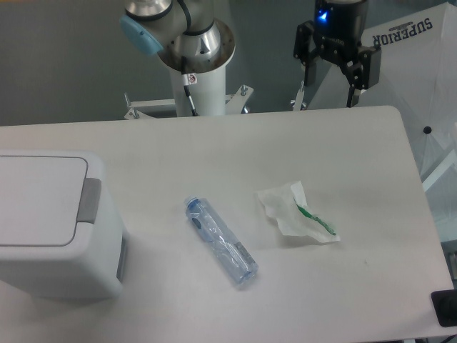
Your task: Open the trash can
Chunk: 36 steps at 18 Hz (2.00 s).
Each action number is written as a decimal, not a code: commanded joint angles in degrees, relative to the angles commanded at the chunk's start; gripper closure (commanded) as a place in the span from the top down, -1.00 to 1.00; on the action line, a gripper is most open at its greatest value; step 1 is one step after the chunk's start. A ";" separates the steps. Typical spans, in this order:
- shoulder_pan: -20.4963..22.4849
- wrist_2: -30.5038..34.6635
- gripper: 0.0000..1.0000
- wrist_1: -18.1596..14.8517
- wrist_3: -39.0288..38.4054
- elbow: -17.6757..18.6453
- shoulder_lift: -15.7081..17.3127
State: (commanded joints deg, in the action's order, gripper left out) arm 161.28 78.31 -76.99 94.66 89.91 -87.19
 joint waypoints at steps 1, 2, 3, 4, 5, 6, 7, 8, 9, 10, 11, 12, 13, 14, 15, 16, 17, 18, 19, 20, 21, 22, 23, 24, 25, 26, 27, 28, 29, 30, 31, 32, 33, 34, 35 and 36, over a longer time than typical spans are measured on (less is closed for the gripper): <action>0.00 0.09 1.00 0.09 0.00 0.26 0.00; -0.09 0.09 1.00 0.09 0.00 0.26 0.00; -0.09 0.09 1.00 0.09 -0.09 0.26 -0.09; -0.09 0.00 1.00 0.09 -0.26 0.00 -0.09; -0.09 0.00 1.00 0.09 -0.79 -0.09 -0.17; -0.35 0.00 1.00 0.00 -1.40 -0.35 -0.52; -0.79 0.00 1.00 0.09 -2.10 -0.44 -0.79; -1.23 -0.09 1.00 0.09 -2.46 -0.53 -0.88; -1.67 -0.09 1.00 0.09 -2.46 -0.61 -0.97; -2.71 -0.09 1.00 0.09 -2.64 -0.70 -1.49; -3.25 -0.09 1.00 0.70 -3.07 -0.79 -1.76; -3.51 -0.17 1.00 2.10 -4.64 -0.70 -1.84; -4.30 -0.18 1.00 3.68 -7.27 -0.62 -2.28; -5.53 -0.09 1.00 5.00 -11.04 -0.79 -2.89; -6.49 -0.09 1.00 6.14 -14.99 -1.14 -3.34; -7.20 -0.17 1.00 6.85 -18.25 -1.49 -3.86; -8.25 -0.26 1.00 7.03 -20.98 -1.84 -4.13; -9.31 -0.52 1.00 7.29 -24.05 -2.37 -4.30; -9.67 -0.53 1.00 7.29 -27.82 -2.63 -4.65; -10.02 -0.61 1.00 7.73 -32.39 -2.81 -5.01; -10.80 -0.79 1.00 9.21 -36.78 -2.81 -5.10; -12.46 -0.79 1.00 10.88 -41.61 -2.81 -5.45; -14.05 -0.79 1.00 12.46 -46.97 -2.90 -6.15; -15.19 -0.79 1.00 14.05 -51.63 -2.90 -6.59; -16.34 -0.79 1.00 15.45 -54.90 -2.99 -7.11; -17.57 -0.79 1.00 16.34 -57.20 -2.99 -7.55; -18.36 -0.79 1.00 16.43 -58.44 -2.99 -7.65; -19.15 -0.79 1.00 16.44 -59.32 -2.99 -7.91; -19.94 -0.79 1.00 16.44 -60.37 -2.99 -8.00; -20.39 -0.79 1.00 16.52 -62.04 -2.99 -8.00; -20.65 -0.79 1.00 16.52 -63.71 -2.99 -8.00; -21.44 -0.79 1.00 16.52 -65.38 -2.99 -8.09; -22.66 -0.88 1.00 16.52 -67.22 -2.99 -8.52; -23.72 -0.88 1.00 16.70 -69.24 -3.07 -8.79; -24.69 -0.88 1.00 17.40 -71.35 -3.08 -9.05; -25.92 -1.05 1.00 18.62 -74.07 -3.08 -9.66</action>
State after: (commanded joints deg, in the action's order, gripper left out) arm 135.36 77.26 -58.37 20.59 86.84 -96.85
